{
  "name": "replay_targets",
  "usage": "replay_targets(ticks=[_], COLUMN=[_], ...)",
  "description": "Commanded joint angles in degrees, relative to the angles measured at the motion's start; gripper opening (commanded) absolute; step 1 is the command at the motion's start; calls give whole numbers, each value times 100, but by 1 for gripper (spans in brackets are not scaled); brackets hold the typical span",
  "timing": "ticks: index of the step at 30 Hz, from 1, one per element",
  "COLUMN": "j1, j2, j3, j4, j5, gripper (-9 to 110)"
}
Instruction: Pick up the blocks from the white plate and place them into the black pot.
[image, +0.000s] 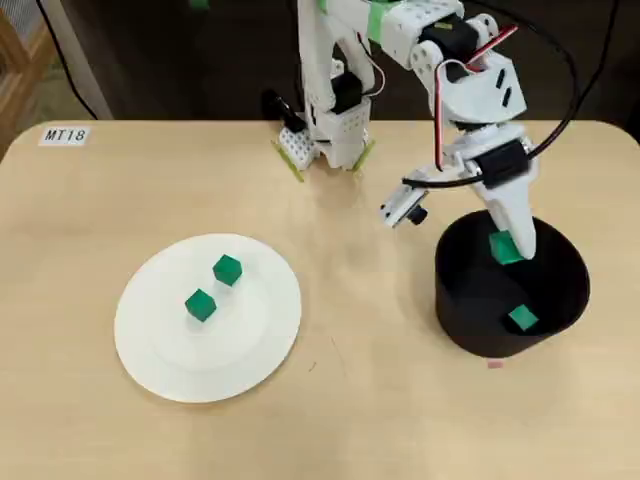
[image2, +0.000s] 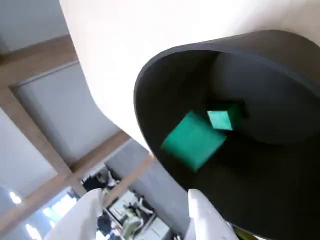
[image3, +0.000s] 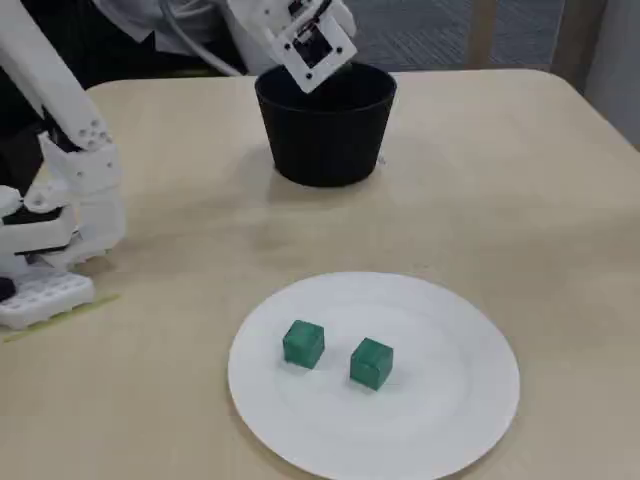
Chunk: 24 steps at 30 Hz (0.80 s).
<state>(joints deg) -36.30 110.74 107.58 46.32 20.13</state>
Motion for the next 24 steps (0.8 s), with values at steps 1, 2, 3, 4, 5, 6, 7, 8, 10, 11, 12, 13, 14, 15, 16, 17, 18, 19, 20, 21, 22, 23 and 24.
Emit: replay_targets(ticks=[1,2,3,4,5,6,7,8,10,11,12,13,14,15,16,17,18,19,20,21,22,23,24], j1=[-18,9,44,88,132,211,325,510,1116,1547,2039,2549,3085,3630,4166,4693,5168,5563,5889,6126,6267,6328,6346], j2=[35,35,35,35,44,44,44,88,229,325,439,571,686,782,853,896,914,914,914,914,914,879,826], j3=[-26,-26,-26,-26,-26,-44,-79,-88,-88,-88,-53,-26,-18,-18,-18,-18,-9,26,88,158,229,290,334], j4=[35,35,35,26,9,26,141,290,729,1002,1204,1389,1626,1881,2153,2435,2672,2856,2953,2971,2909,2786,2637], j5=[-26,-35,-44,-79,-114,-167,-272,-378,-686,-879,-1081,-1301,-1503,-1661,-1793,-1907,-2030,-2127,-2224,-2294,-2347,-2382,-2408], gripper=[25,23,20,14,6,-2,-2,-2,-2,-2,-2,-2,-2,-2,-2,-2,-2,-2,-2,-2,-2,-2,-2])
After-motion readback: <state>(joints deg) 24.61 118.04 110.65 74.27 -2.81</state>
